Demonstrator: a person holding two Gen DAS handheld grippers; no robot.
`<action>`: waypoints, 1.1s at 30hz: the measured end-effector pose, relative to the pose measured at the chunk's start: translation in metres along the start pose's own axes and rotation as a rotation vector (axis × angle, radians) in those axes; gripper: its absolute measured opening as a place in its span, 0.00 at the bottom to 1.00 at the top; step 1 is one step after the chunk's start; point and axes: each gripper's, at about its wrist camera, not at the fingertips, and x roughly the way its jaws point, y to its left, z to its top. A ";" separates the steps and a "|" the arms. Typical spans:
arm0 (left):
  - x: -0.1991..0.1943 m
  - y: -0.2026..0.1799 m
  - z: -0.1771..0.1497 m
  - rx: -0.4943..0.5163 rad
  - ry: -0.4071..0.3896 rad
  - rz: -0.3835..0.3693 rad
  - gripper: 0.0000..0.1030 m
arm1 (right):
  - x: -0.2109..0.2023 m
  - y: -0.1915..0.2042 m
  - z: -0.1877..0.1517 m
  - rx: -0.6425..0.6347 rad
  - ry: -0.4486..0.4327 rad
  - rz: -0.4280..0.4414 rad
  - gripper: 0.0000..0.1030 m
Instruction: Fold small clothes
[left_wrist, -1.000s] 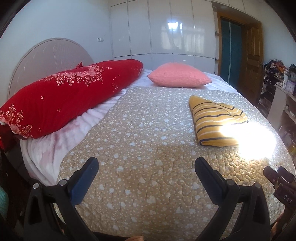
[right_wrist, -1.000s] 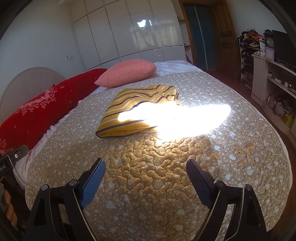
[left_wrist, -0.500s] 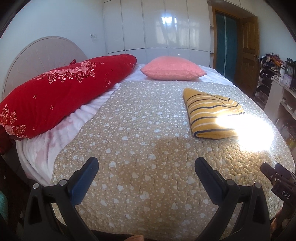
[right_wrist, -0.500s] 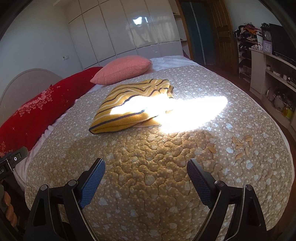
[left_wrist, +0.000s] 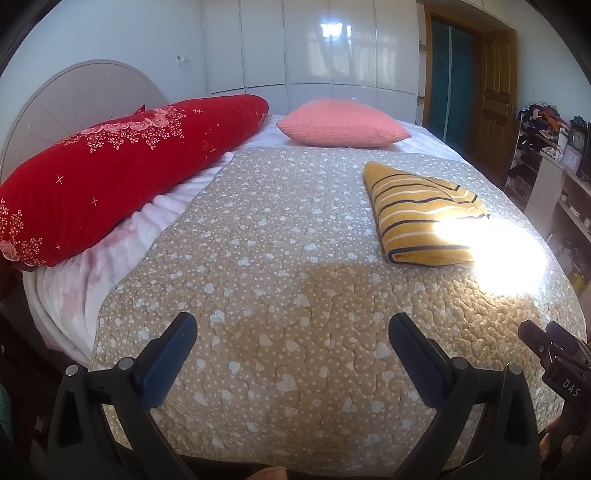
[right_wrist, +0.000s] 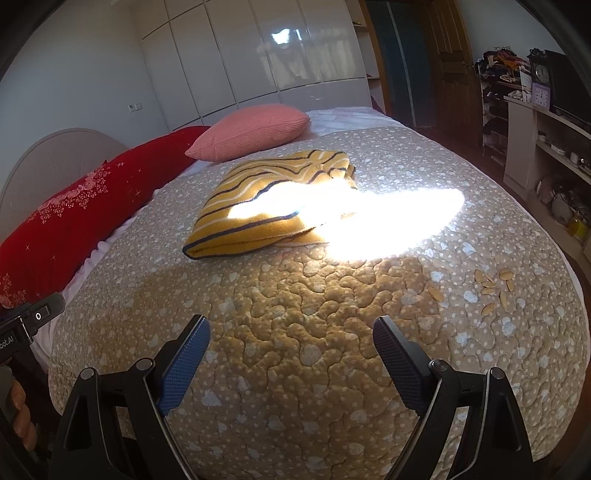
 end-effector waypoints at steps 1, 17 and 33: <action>0.003 0.000 0.000 0.000 0.008 -0.004 1.00 | 0.000 -0.002 0.001 0.004 0.000 -0.002 0.90; 0.080 0.032 0.024 0.032 0.107 0.077 1.00 | 0.017 -0.110 0.067 0.076 0.011 -0.197 0.90; 0.225 0.157 0.077 -0.080 0.229 0.213 1.00 | 0.124 -0.206 0.125 0.206 0.169 -0.336 0.90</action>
